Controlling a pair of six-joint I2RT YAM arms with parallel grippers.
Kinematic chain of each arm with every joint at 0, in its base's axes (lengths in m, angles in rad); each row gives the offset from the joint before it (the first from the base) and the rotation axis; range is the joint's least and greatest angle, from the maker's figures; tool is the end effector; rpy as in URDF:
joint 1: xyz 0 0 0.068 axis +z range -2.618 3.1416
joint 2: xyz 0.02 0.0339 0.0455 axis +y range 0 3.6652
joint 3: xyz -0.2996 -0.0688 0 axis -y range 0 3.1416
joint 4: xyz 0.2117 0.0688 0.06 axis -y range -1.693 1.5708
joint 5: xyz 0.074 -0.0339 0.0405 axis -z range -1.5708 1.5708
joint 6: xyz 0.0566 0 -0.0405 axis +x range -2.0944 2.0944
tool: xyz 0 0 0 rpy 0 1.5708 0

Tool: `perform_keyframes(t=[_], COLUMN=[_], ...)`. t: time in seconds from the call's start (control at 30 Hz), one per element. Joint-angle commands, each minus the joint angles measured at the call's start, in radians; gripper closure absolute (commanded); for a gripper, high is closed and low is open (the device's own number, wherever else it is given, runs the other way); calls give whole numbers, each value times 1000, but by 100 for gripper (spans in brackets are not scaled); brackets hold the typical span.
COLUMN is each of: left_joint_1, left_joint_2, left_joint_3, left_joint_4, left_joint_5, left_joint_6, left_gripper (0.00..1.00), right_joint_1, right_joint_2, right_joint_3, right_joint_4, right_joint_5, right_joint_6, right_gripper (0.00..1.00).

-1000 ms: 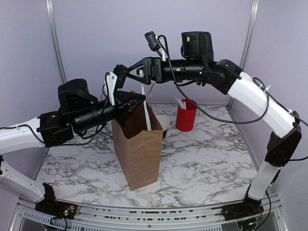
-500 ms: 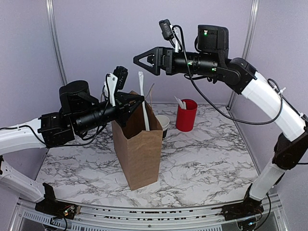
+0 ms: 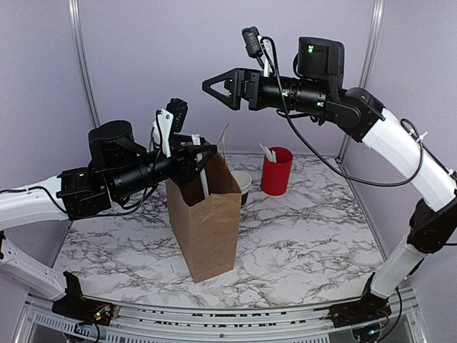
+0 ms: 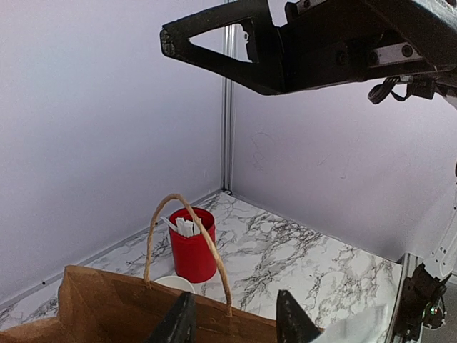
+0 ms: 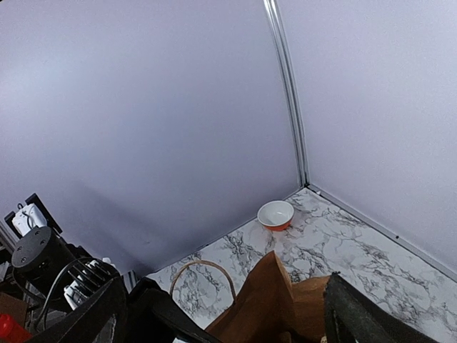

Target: Pack the takeout coffee

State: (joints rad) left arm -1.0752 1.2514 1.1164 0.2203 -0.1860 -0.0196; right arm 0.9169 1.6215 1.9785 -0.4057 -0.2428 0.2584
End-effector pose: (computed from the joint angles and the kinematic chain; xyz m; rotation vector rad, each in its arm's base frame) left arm 0.1390 -0.2351 0.4400 0.6340 1.3949 -0.7427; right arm 0.1968 0.2792 0.5366 -0.7463 1.5652 1.0844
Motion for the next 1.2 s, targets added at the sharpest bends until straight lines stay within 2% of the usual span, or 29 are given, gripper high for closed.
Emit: perform_keyframes(t=[0.0,0.17,0.23,0.37,0.43,0.8,1.13,1.17], left_joint_1=[-4,-3,-4,-3,-4,-5,-5,-4], left_joint_2=[-15,-13,-15,-19,-18,35,124,134], left_joint_3=[3,20,33,61,78,117,184,192], left_joint_4=[31,31,26,-4,-29,-53,-55,-64], left_joint_5=[-8,-45,-79,-119,-140,-232,-383,-390], left_joint_6=[-3,-17,-19,-3,10,93,185,186], left_gripper=[57,54,63,91,100,100,100,88], right_joint_1=[4,0,-5,-8,-8,-9,-9,-9], right_joint_2=[-26,-24,-26,-33,-36,-51,-98,-103], right_joint_3=[-2,2,0,-15,-23,-60,-118,-122], right_joint_4=[4,-22,-31,-35,-36,-43,-53,-53], right_joint_5=[45,89,96,121,128,195,308,315], right_joint_6=[-16,-20,-19,-20,-21,-37,-53,-53], right_gripper=[7,7,7,7,7,7,7,7])
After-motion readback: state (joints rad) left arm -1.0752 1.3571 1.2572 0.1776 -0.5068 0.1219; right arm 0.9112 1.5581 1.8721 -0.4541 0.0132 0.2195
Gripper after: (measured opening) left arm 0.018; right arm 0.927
